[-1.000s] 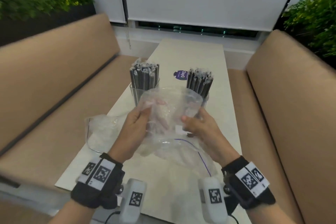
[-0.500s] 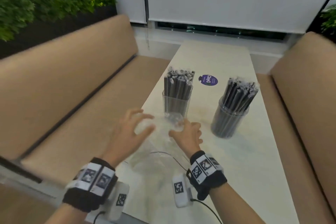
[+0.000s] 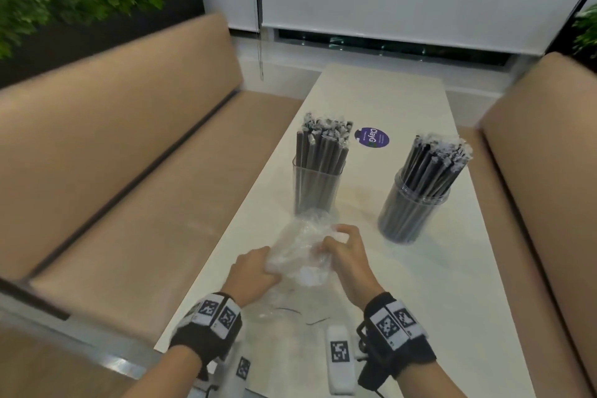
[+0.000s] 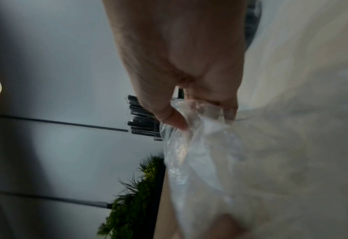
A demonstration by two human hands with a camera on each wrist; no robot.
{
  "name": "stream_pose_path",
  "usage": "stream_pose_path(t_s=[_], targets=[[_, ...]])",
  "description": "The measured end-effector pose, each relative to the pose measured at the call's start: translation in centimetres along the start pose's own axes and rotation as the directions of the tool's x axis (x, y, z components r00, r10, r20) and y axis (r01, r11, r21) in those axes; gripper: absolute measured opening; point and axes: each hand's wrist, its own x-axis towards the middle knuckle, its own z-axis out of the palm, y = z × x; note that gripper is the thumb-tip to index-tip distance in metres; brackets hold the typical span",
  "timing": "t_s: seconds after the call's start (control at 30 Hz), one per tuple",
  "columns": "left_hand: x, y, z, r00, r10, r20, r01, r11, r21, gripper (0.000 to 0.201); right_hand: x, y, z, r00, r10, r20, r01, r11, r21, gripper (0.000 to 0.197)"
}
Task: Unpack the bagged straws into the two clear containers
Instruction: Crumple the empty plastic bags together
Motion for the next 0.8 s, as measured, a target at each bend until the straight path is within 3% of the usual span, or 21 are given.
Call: stream_pose_path(t_s=[0.07,0.13,0.2,0.27,0.3,0.33,0.4,0.43,0.5,0.53,0.6,0.63,0.7,0.8], targets=[[-1.1,1.3,0.0,0.999,-0.017,-0.033,0.002,0.913,-0.408,0.027,-0.9,0.2,-1.4,0.999,-0.033,-0.021,0.028,0.983,-0.184,0.043],[-2.6,3.2,-0.1,0.998,-0.002,-0.055,-0.034,0.766,-0.642,0.024,-2.1,0.0,-2.5,0.990,0.076,0.122,-0.050,0.978,-0.203,0.060],[-4.1,5.1,0.3,0.998,0.025,-0.052,-0.056,0.631,-0.774,0.017,-3.6,-0.9,-3.4,0.887,0.239,0.394,-0.262,0.965,0.005,0.056],[-4.9,6.2,0.9,0.997,0.065,-0.046,-0.073,0.512,-0.856,0.040,-4.4,-1.7,-4.4,0.812,0.247,0.530,-0.413,0.883,0.221,0.041],[-5.1,6.5,1.4,0.996,0.072,-0.055,-0.085,0.520,-0.850,0.059,-4.4,-1.7,-4.9,0.830,0.229,0.508,-0.402,0.877,0.262,0.038],[-5.2,6.7,1.8,0.993,0.071,-0.091,-0.115,0.602,-0.790,0.072,-4.1,-1.7,-5.4,0.866,0.217,0.450,-0.358,0.897,0.257,0.035],[-5.8,6.9,2.0,0.966,0.141,-0.218,-0.233,0.838,-0.493,0.090,-3.8,-1.9,-6.4,0.939,0.190,0.288,-0.246,0.954,0.172,0.024],[-6.2,7.0,2.0,0.926,0.264,-0.269,-0.344,0.883,-0.318,0.099,-3.8,-1.9,-6.9,0.961,0.175,0.215,-0.205,0.970,0.128,0.013],[-7.5,7.0,1.9,0.852,0.484,-0.201,-0.506,0.860,-0.072,0.106,-3.9,-1.8,-7.7,0.982,0.146,0.123,-0.156,0.985,0.076,0.007],[-8.1,7.1,2.0,0.842,0.529,-0.108,-0.529,0.848,0.037,0.104,-4.5,-2.0,-7.9,0.984,0.135,0.114,-0.143,0.988,0.062,0.009],[-9.0,7.1,2.8,0.863,0.502,0.056,-0.500,0.834,0.234,0.106,-6.0,-2.3,-7.7,0.979,0.109,0.173,-0.119,0.992,0.043,0.015],[-9.2,7.1,3.2,0.876,0.475,0.081,-0.478,0.837,0.265,0.109,-6.7,-2.6,-7.4,0.971,0.102,0.218,-0.111,0.993,0.032,0.019],[-9.7,7.0,3.4,0.890,0.455,0.011,-0.449,0.874,0.185,0.107,-7.9,-2.8,-6.9,0.957,0.114,0.268,-0.115,0.993,-0.013,0.027],[-10.4,6.1,3.2,0.900,0.407,-0.153,-0.410,0.912,0.013,0.067,-9.4,-2.8,-6.2,0.946,0.086,0.312,-0.020,0.977,-0.210,0.045]])
